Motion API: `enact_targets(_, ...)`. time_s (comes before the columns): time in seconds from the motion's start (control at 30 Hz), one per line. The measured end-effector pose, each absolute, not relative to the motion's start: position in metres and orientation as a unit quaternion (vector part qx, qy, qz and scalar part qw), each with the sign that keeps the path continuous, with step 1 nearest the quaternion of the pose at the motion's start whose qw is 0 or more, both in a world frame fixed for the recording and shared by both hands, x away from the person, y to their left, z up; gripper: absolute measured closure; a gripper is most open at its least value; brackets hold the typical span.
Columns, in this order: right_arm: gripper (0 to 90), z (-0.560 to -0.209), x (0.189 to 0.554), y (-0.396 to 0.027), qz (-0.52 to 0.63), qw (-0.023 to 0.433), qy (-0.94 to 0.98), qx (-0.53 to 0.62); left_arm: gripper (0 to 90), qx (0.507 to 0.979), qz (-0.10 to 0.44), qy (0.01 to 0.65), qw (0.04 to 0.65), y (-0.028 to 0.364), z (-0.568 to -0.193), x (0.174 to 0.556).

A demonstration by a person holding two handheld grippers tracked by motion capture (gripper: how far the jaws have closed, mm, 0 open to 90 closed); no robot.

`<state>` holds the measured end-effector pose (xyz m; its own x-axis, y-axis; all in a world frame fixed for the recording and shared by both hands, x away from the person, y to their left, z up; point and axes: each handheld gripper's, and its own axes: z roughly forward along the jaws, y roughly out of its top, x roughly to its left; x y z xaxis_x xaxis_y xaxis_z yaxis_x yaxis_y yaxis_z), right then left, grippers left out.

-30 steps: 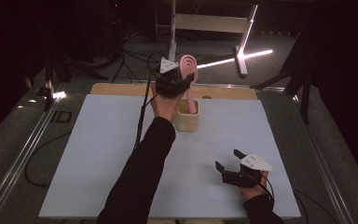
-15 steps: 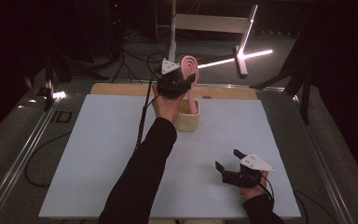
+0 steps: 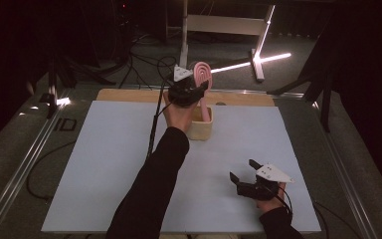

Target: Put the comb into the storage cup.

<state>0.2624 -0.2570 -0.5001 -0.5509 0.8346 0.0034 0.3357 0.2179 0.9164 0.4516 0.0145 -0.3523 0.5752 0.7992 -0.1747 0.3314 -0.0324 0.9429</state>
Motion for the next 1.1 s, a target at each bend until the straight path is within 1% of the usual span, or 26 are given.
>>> enact_targets(1.1, 13.5, -0.500, 0.262, -0.257, 0.483, 0.257, 0.736, 0.398, 64.7, 0.696, 0.196, 0.418, 0.550, 0.012, -0.370, 0.455)
